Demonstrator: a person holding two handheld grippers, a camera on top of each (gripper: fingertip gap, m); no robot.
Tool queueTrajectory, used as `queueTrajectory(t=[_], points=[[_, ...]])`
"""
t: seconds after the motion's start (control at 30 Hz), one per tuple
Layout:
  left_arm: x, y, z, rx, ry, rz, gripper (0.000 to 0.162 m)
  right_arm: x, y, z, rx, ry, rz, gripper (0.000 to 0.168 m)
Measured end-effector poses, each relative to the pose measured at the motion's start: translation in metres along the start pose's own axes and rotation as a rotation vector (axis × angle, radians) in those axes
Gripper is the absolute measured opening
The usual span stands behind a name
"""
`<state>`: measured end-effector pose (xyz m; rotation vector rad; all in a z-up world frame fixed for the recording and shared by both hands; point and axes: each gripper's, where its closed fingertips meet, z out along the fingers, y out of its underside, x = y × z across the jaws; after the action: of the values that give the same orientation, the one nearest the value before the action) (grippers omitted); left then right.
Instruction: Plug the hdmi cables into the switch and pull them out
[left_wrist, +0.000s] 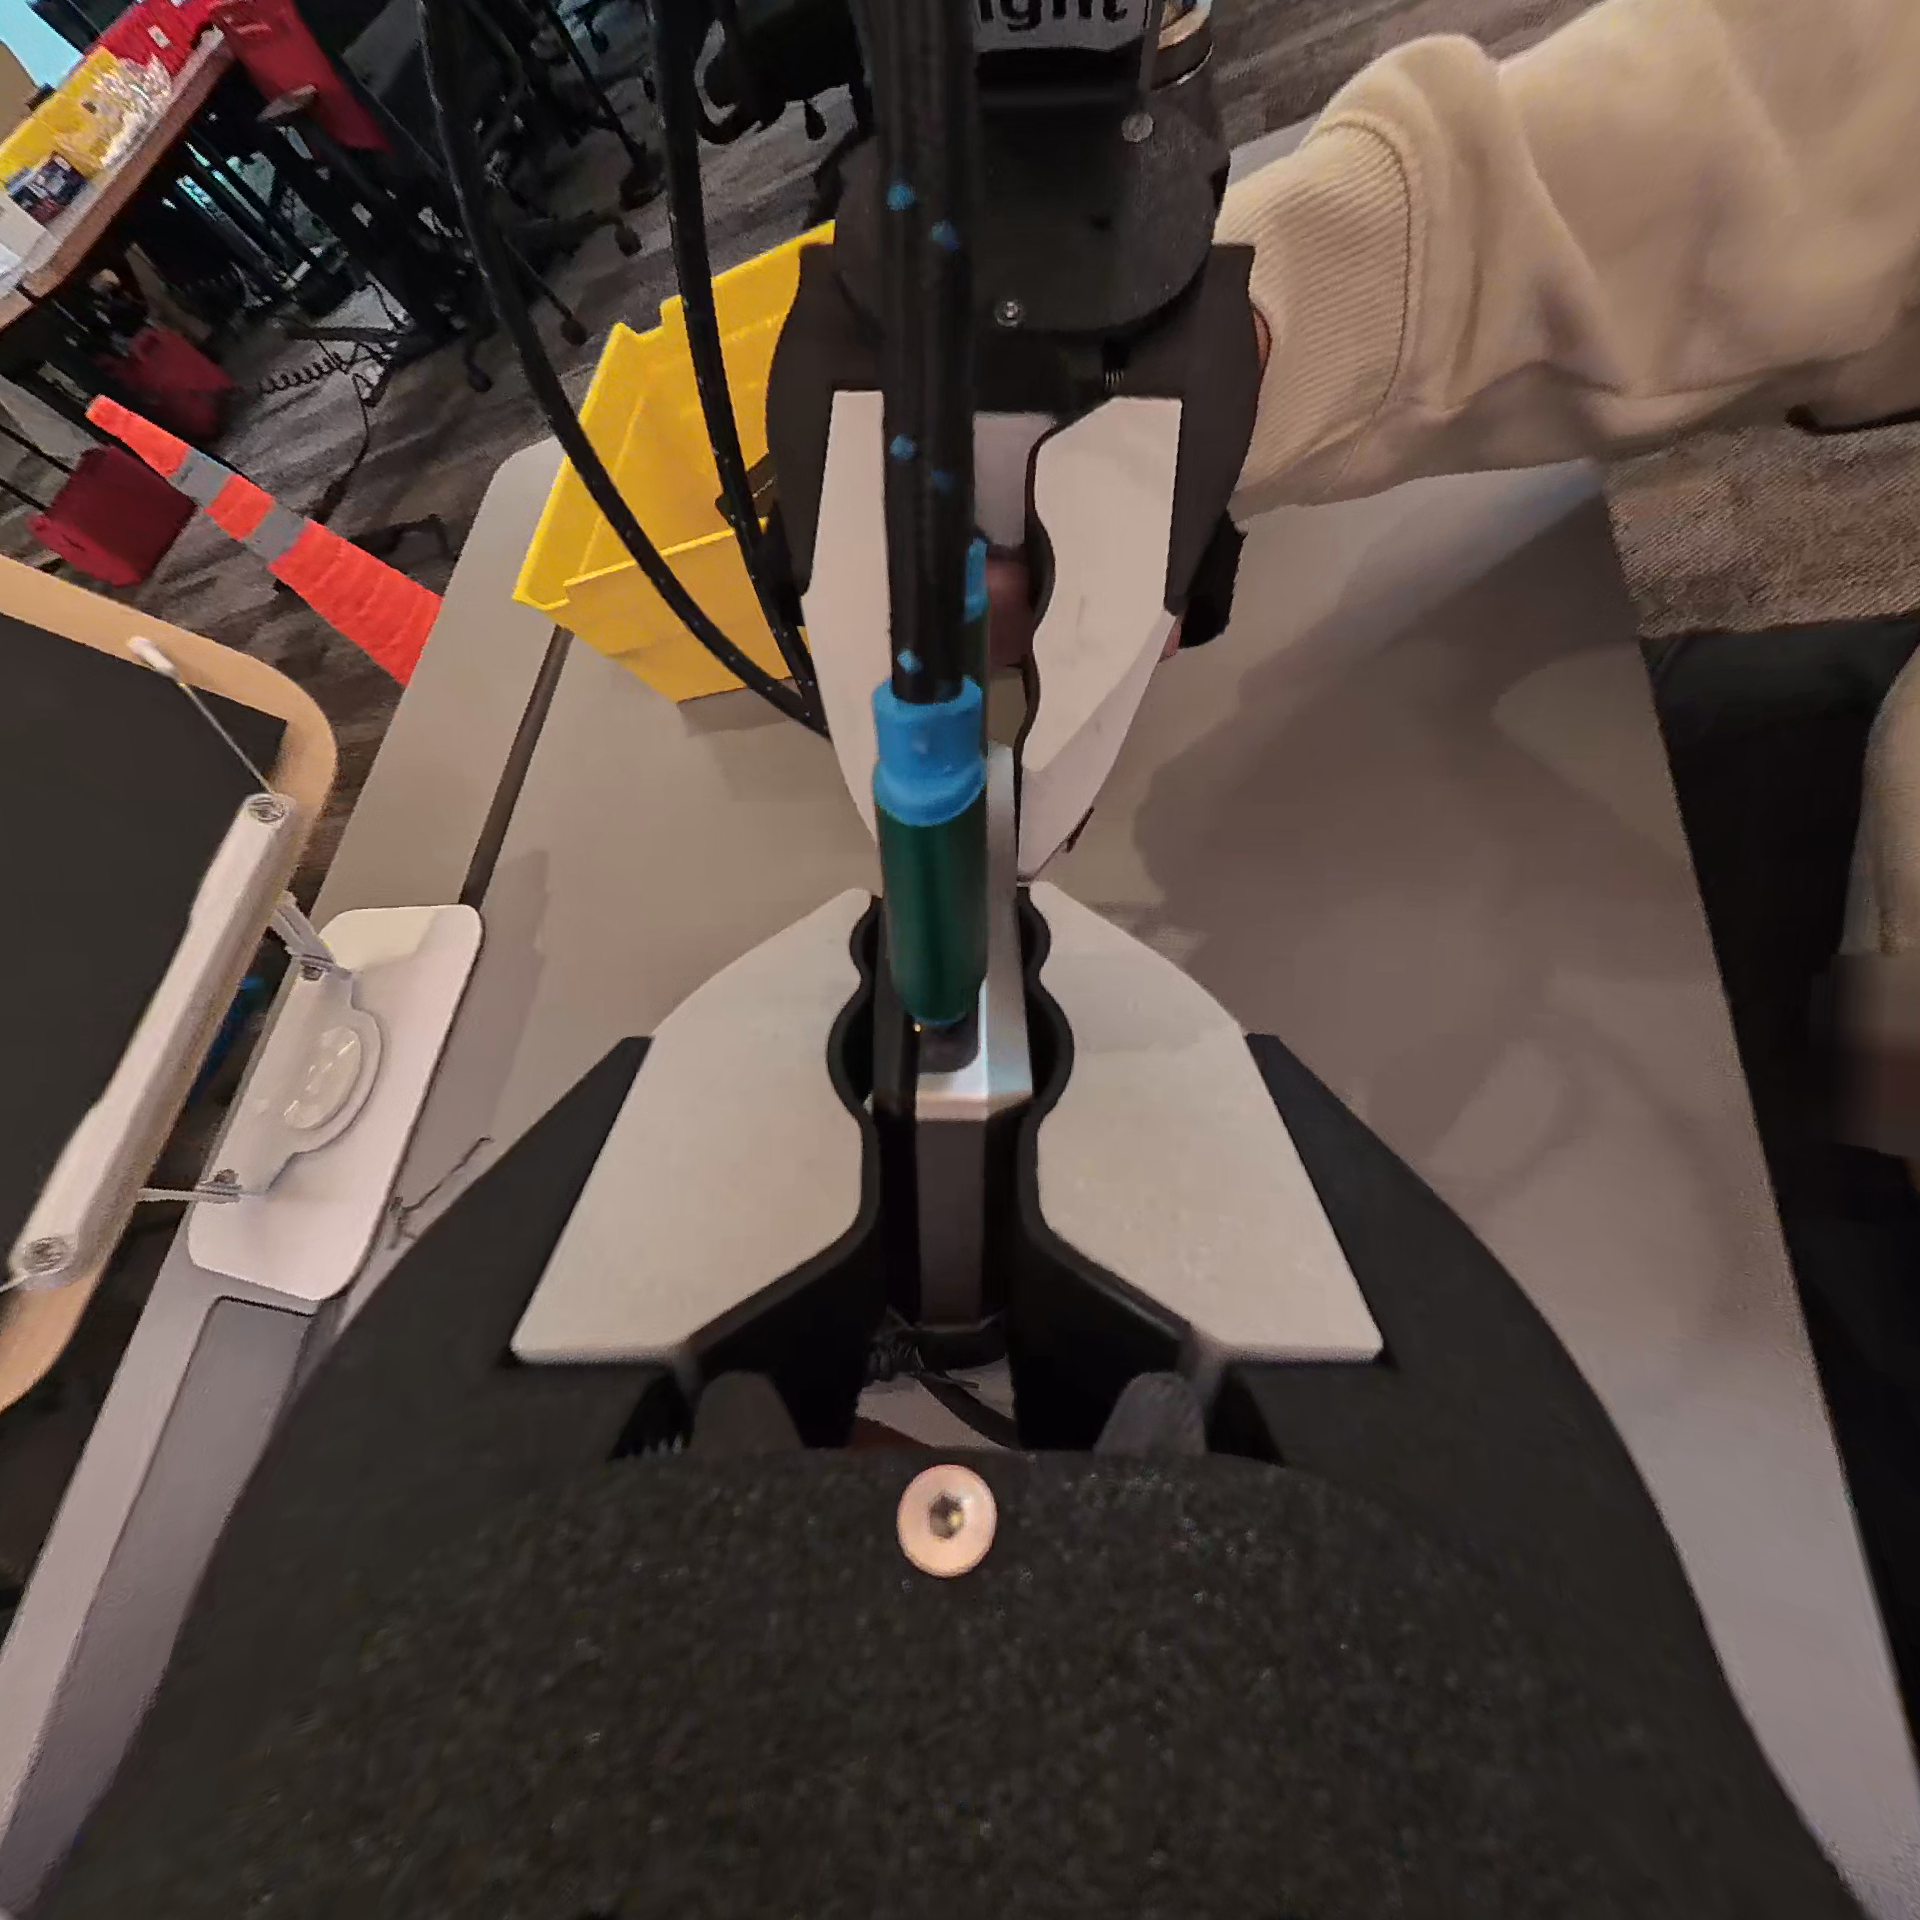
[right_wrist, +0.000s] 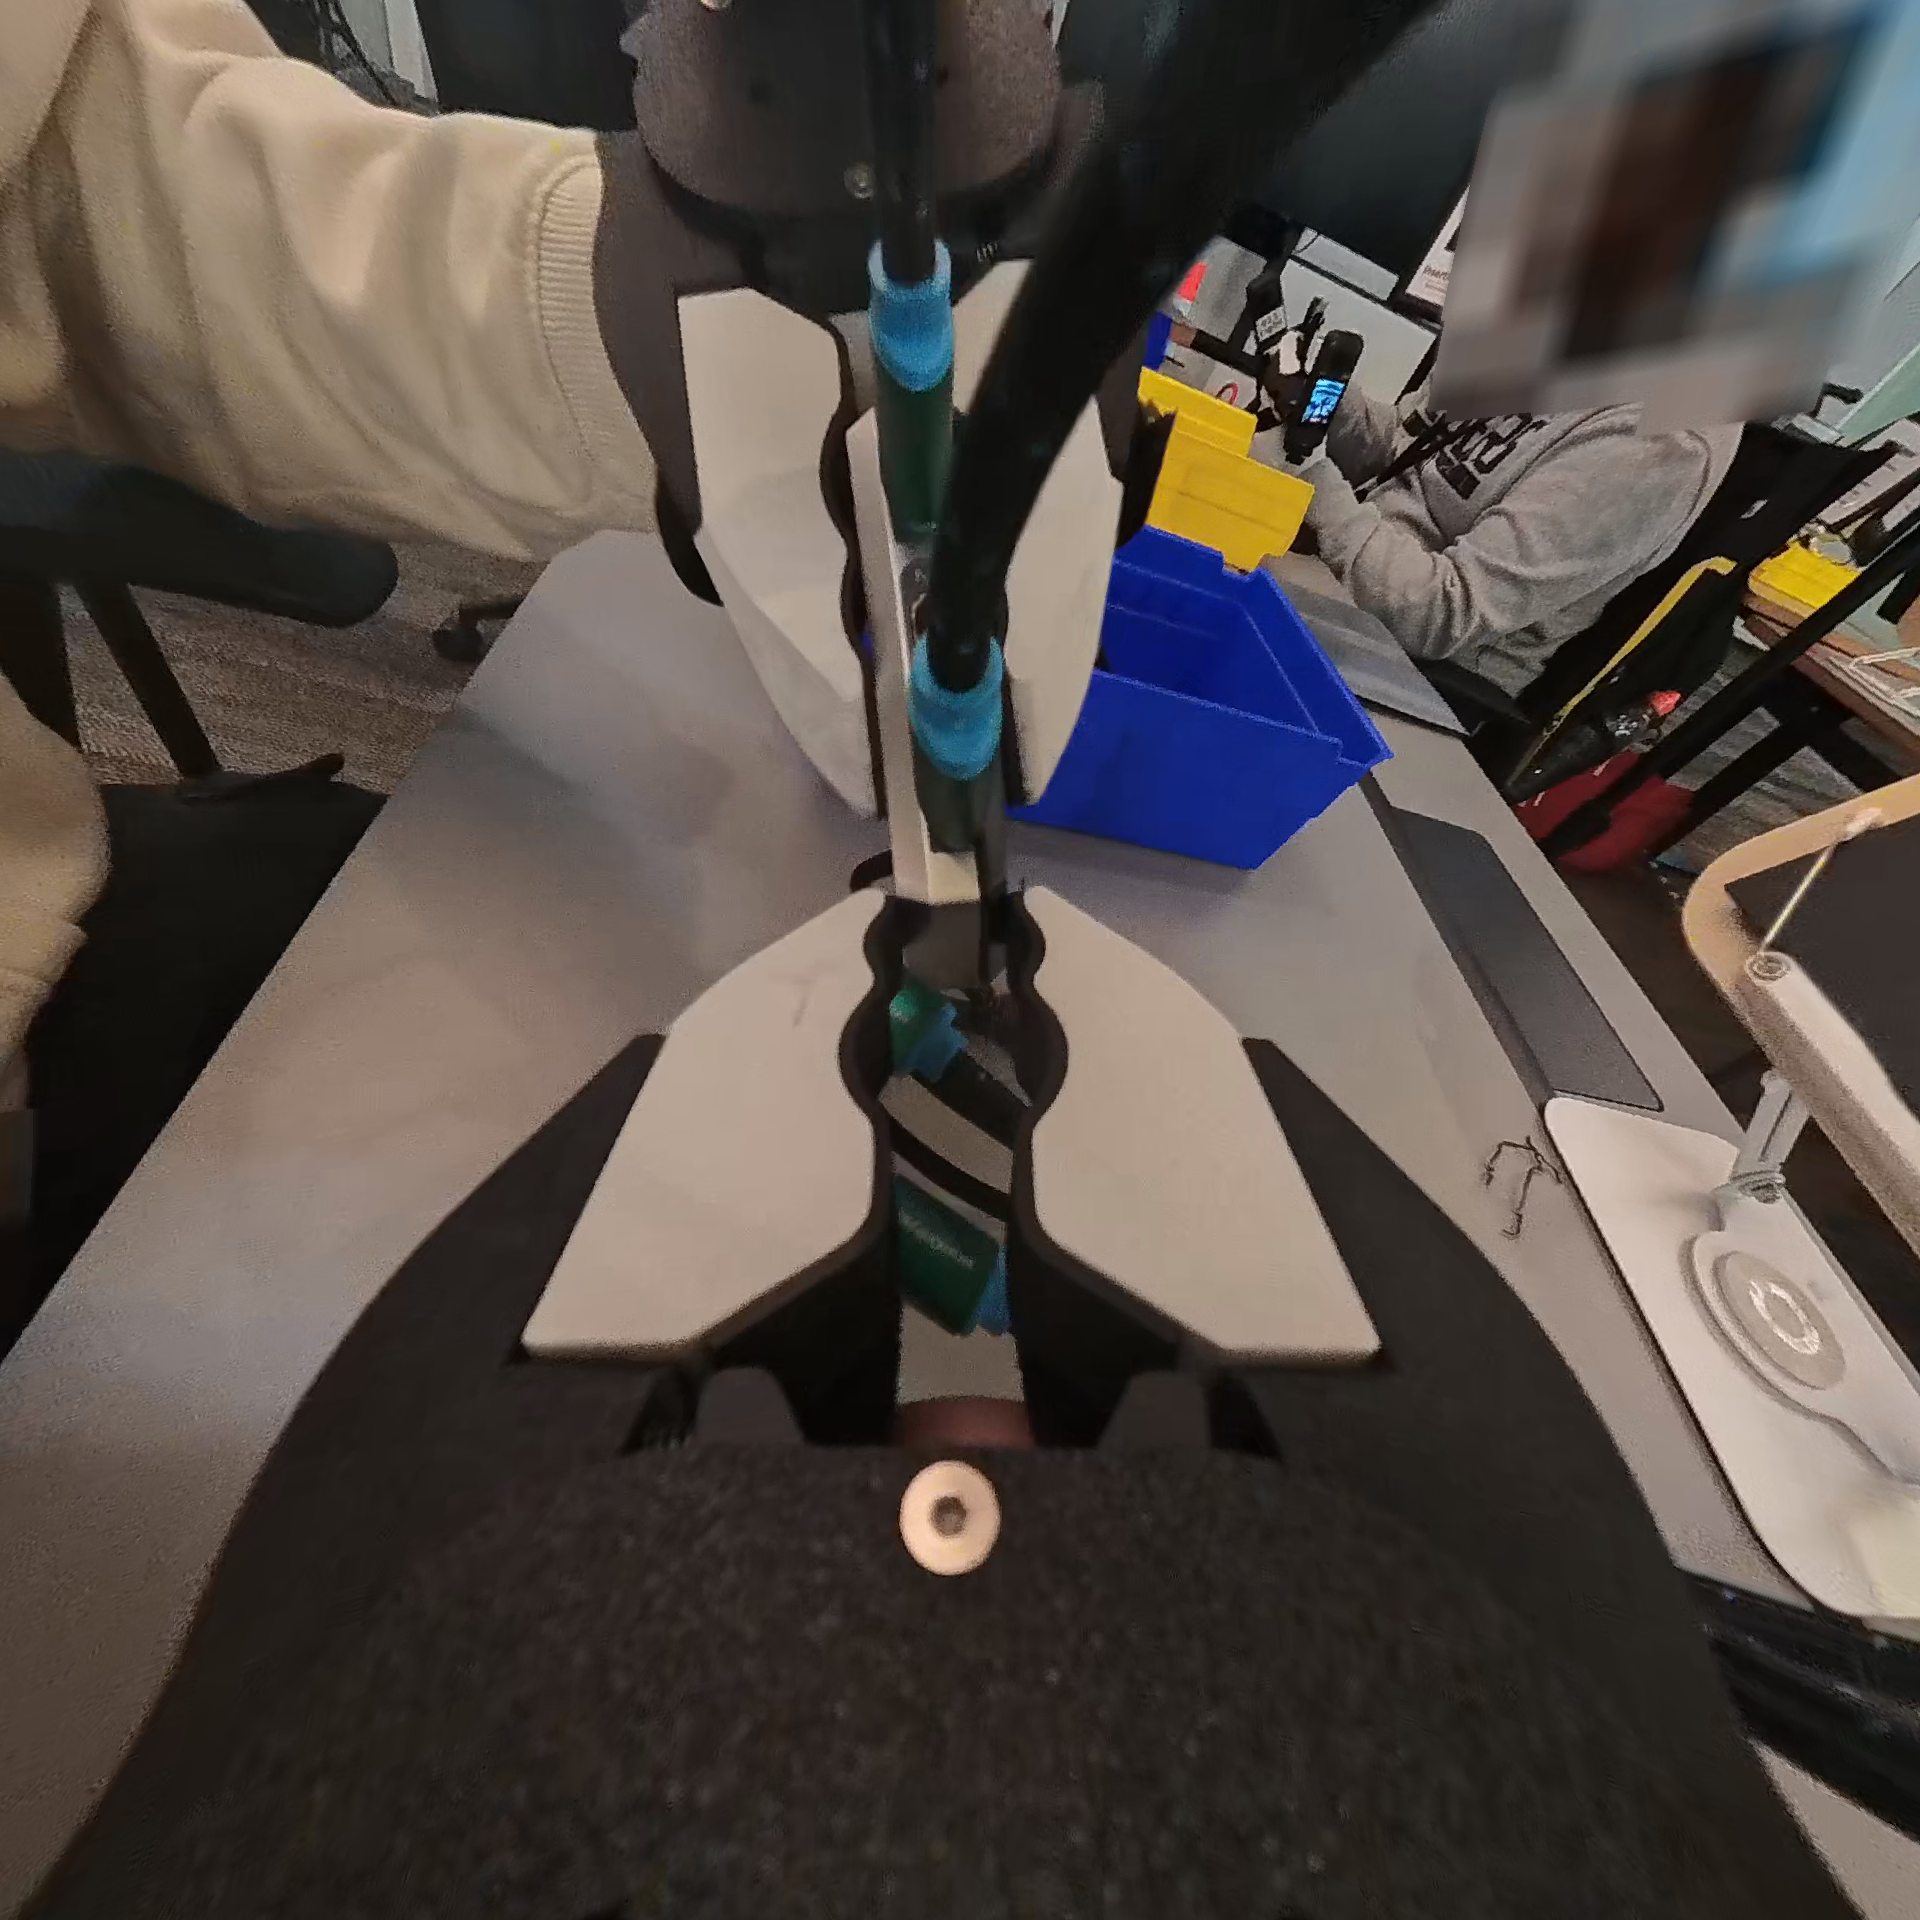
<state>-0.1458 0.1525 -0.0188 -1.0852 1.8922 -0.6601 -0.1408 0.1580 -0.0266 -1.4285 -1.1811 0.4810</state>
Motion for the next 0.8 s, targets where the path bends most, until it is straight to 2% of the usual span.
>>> queueTrajectory(t=[0.1, 0.17, 0.27, 0.37, 0.47, 0.57, 0.63, 0.7, 0.8], points=[[-0.012, 0.004, 0.005, -0.03, -0.14, 0.115, 0.023, 0.013, 0.005, -0.001, -0.029, 0.107, 0.04, 0.02], [-0.028, 0.013, 0.011, -0.098, -0.302, 0.213, 0.023, 0.022, 0.013, -0.01, -0.076, 0.203, 0.082, 0.021], [-0.053, 0.033, 0.02, -0.198, -0.552, 0.343, 0.023, 0.011, 0.024, -0.026, -0.089, 0.286, 0.161, 0.026], [-0.065, 0.053, 0.034, -0.25, -0.716, 0.389, 0.023, -0.021, 0.031, -0.025, -0.05, 0.293, 0.344, 0.031], [-0.058, 0.071, 0.053, -0.292, -0.741, 0.435, 0.023, -0.042, 0.034, -0.019, -0.083, 0.351, 0.422, 0.037], [-0.044, 0.081, 0.066, -0.339, -0.72, 0.529, 0.022, -0.031, 0.002, -0.035, -0.078, 0.452, 0.359, 0.033], [-0.037, 0.085, 0.07, -0.361, -0.713, 0.588, 0.022, -0.013, -0.018, -0.051, -0.078, 0.486, 0.368, 0.025], [-0.032, 0.086, 0.072, -0.366, -0.707, 0.59, 0.022, -0.005, -0.016, -0.047, -0.141, 0.387, 0.459, 0.027], [-0.029, 0.084, 0.072, -0.373, -0.724, 0.619, 0.022, -0.012, 0.021, -0.018, -0.338, 0.22, 0.645, 0.039]])
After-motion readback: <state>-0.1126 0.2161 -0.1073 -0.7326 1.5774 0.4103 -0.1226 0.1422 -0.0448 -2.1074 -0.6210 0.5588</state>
